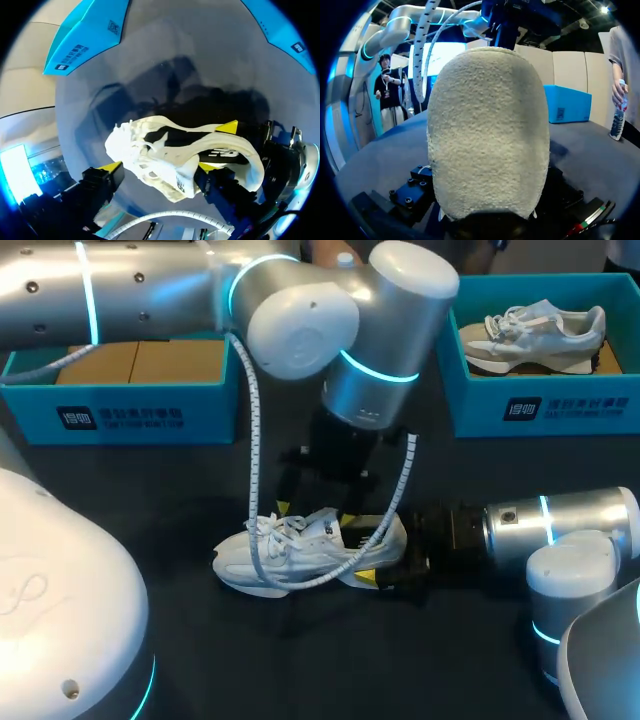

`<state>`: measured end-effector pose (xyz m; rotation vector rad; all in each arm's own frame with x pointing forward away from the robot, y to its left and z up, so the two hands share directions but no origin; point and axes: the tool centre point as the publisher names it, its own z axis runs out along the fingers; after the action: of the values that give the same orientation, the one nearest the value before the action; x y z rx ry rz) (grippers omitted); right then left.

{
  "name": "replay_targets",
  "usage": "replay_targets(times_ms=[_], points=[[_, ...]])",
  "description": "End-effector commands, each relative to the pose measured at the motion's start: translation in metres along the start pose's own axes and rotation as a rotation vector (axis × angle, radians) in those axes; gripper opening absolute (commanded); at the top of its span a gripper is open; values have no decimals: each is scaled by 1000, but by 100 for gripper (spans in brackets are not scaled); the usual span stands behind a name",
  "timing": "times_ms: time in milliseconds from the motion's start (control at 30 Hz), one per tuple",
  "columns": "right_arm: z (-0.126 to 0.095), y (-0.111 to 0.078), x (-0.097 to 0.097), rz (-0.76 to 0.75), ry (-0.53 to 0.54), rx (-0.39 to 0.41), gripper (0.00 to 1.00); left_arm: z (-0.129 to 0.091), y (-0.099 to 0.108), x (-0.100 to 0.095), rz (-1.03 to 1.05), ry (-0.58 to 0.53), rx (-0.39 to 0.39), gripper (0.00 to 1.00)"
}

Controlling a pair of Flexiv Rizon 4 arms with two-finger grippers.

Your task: Take the shoe out of the shoebox, open the shoe tongue, remove and reinsert the insole, then place the shoe into the shoebox

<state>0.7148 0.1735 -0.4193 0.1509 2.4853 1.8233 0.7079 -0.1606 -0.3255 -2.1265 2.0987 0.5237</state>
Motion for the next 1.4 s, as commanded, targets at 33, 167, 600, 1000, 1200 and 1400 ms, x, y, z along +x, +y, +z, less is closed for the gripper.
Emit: replay_targets(times_ms=[33,167,600,1000,1200,1400], points=[[0,1,0,0,0,5,0,0,0,15,-3,-37,-5,84],[0,1,0,0,0,5,0,1,4,17,-17,-47,26,73],[0,1,0,0,0,5,0,8,12,10,-13,-76,33,44],[0,1,0,0,0,5,0,1,15,-10,-16,-7,37,6],[0,1,0,0,0,5,0,-6,12,-25,-9,70,23,0],[0,1,0,0,0,5,0,-11,7,-47,18,193,3,0]])
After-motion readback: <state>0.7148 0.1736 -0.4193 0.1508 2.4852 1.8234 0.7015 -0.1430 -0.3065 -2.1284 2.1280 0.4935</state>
